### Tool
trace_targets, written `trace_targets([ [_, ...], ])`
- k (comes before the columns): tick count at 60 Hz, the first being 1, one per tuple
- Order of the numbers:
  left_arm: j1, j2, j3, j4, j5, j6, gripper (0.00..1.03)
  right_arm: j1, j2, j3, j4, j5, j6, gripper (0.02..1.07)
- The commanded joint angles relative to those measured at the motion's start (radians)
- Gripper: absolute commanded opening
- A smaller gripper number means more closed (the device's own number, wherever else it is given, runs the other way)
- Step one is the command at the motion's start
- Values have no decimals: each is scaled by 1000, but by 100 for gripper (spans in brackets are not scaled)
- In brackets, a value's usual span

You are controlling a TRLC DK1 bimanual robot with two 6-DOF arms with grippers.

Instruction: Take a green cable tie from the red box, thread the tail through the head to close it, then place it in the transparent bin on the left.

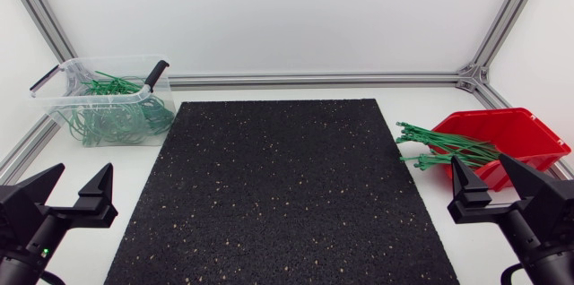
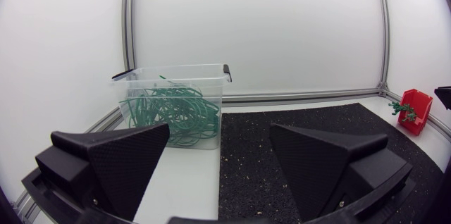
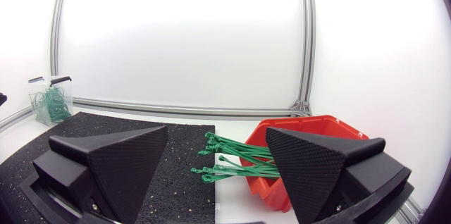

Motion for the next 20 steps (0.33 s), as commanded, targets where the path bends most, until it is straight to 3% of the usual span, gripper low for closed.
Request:
trace_targets([
  [1, -8, -45, -43, -1, 17, -20, 99, 8, -6, -23, 14, 3, 25, 103],
  [20, -10, -91, -70, -5, 29, -25, 99, 8, -6, -23, 14, 3, 25, 103],
])
